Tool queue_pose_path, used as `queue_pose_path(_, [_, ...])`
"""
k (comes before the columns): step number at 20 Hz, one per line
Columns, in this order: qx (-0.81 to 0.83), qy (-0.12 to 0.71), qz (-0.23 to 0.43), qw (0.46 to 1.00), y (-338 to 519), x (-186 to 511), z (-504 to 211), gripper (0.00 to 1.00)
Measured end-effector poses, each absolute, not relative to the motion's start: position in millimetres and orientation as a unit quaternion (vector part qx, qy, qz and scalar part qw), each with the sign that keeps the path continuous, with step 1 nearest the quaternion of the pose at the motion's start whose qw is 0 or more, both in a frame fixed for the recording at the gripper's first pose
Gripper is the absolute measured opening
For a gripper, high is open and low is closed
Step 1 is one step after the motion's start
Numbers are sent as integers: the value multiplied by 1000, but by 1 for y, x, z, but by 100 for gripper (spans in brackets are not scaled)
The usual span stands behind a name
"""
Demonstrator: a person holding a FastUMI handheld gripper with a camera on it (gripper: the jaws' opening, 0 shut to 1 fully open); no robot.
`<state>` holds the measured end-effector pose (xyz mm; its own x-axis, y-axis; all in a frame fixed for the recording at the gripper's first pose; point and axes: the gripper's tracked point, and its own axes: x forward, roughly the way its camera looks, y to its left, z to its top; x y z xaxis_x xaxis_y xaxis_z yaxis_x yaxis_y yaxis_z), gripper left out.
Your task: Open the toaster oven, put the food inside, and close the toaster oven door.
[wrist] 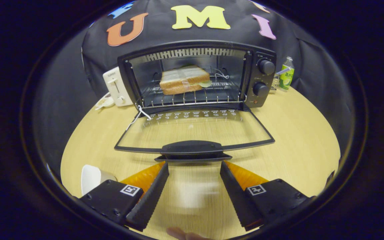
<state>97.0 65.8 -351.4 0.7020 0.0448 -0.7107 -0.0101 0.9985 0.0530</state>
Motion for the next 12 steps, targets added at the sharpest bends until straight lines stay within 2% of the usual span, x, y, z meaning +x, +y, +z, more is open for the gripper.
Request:
queue_pose_path(7, [71,349,6,934,69,99,-330,100])
queue_pose_path(12, [57,281,-1,958,69,103,-305,100])
